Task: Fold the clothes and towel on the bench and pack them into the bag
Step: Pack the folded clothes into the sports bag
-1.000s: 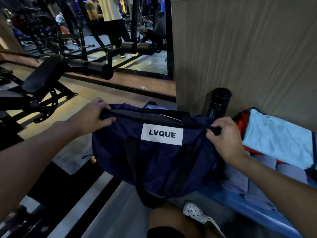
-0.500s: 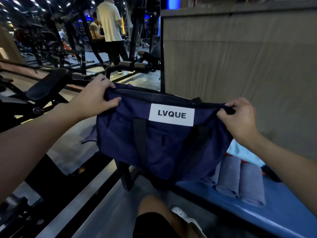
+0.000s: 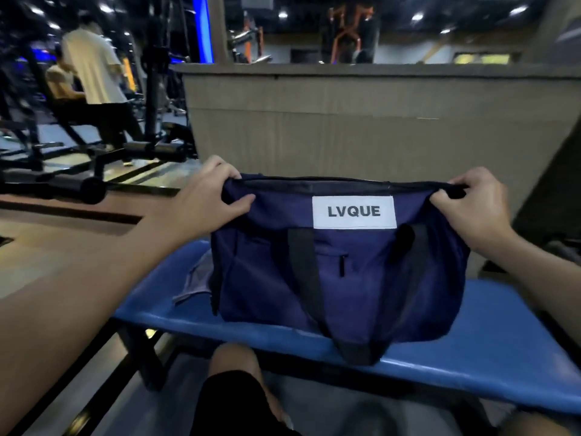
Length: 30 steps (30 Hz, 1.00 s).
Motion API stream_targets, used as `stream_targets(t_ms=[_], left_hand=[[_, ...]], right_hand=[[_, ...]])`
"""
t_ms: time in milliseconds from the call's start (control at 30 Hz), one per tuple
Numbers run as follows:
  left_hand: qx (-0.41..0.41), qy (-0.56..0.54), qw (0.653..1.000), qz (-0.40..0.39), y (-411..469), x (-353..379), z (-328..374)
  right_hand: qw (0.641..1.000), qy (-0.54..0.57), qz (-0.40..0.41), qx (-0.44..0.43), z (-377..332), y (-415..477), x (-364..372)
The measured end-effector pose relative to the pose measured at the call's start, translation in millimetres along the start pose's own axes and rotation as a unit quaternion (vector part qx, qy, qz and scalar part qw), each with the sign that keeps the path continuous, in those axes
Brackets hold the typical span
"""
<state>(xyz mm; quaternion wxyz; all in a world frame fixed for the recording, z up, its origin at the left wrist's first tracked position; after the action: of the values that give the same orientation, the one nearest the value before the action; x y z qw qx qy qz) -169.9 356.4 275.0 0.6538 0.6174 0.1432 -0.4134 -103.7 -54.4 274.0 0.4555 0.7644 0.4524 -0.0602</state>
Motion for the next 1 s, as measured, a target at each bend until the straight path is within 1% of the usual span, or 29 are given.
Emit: stream_targets(t_ms=[100,267,400,600,733,833,933,1000], left_hand=[[0.006,-0.050,0.999,0.007,21,40,39],[0.012,-0.123,0.992,-0.021,54,118,103],[0.025,-0.191,0.980,-0.042,72,177,161],[0.038,-0.245,0.966,-0.068,93,259,228],[0.035,-0.261,0.959,-0.102,95,311,256],[0.033,-0.247,0.958,-0.140,85,352,262],[0.012,-0.224,0.959,-0.172,64,391,247],[-0.007,-0.204,0.959,-0.195,48,412,231]], right_hand=[[0.998,-0.049,0.027,0.024,43,12,-40],[0.988,-0.141,0.048,0.037,121,27,-93],[0.978,-0.178,0.076,0.074,180,30,-137],[0.960,-0.219,0.105,0.141,263,23,-175],[0.955,-0.218,0.110,0.167,319,14,-173],[0.949,-0.197,0.112,0.217,360,-3,-155],[0.951,-0.184,0.080,0.235,399,-19,-120],[0.958,-0.172,0.042,0.226,416,-26,-94]])
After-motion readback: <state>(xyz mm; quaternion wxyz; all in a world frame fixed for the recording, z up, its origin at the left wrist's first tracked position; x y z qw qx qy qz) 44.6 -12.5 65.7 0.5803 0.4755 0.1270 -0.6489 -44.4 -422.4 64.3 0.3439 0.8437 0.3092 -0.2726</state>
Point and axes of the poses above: each hand's wrist, its own y-axis towards the middle knuckle, its own x-axis out of the palm, z = x × y, the point moved 10 cm from there along y, towards the middle knuckle
